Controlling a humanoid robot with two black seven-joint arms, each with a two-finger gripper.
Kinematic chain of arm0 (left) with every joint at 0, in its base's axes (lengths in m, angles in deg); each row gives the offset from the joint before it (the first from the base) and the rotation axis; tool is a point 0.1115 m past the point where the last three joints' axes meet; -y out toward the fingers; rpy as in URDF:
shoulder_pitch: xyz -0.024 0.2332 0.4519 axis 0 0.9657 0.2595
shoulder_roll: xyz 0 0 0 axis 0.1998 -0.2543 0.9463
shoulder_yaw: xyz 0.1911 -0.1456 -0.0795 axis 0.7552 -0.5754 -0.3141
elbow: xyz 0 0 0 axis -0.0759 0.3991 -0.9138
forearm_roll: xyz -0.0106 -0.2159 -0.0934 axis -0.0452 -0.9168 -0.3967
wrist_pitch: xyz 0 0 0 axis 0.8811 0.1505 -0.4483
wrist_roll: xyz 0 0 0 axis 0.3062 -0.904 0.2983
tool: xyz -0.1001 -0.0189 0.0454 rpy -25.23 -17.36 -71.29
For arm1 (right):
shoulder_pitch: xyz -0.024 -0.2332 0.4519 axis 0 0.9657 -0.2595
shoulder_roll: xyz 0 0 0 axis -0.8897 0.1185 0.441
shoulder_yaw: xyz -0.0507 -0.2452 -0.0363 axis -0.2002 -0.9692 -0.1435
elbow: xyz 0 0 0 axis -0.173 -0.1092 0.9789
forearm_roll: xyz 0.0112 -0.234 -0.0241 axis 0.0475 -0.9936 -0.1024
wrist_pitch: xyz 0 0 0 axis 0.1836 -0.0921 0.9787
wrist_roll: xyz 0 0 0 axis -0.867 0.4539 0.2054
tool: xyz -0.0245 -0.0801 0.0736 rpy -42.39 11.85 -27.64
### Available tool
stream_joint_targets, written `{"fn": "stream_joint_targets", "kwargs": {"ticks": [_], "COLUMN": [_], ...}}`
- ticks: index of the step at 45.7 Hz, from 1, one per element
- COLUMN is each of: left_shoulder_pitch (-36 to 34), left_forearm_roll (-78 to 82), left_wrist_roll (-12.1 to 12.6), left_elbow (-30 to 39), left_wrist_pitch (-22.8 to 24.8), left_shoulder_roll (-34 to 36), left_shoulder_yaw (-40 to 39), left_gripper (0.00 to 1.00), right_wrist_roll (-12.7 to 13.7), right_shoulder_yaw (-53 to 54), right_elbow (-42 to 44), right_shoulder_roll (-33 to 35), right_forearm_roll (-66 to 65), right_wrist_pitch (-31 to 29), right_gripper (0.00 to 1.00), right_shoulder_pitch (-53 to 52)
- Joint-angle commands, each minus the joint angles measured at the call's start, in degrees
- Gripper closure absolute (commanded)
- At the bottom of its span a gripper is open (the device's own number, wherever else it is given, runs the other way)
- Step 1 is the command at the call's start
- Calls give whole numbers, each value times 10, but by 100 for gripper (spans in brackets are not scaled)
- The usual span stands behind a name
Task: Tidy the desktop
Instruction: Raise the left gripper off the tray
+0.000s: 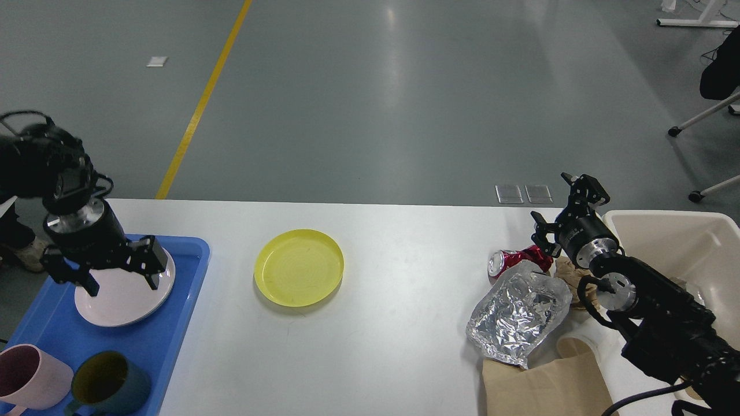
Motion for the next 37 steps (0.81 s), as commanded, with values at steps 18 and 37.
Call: {"fn": "stream_joint_targets", "kwargs": {"ticks": [18,37], "left_shoulder_pitch": [-169,-100], "left_forearm_roll": [0,-1], "left_wrist_roll": [26,28], "left_elbow": [-3,2], "left_wrist_pitch": [0,-255], "left_shoulder_roll": [-162,-274], "left_shoulder_yaw": [-34,-44], "left_gripper": [7,7], "right_wrist_roll": [0,0], "right_shoulder_yaw": [0,1], "right_elbow": [0,0], "right_shoulder_roll": [0,0], "right_forearm_roll": [0,0], "right_wrist_pitch": [0,0], "right_gripper": [0,0], "right_shoulder_pitch": [0,0]}}
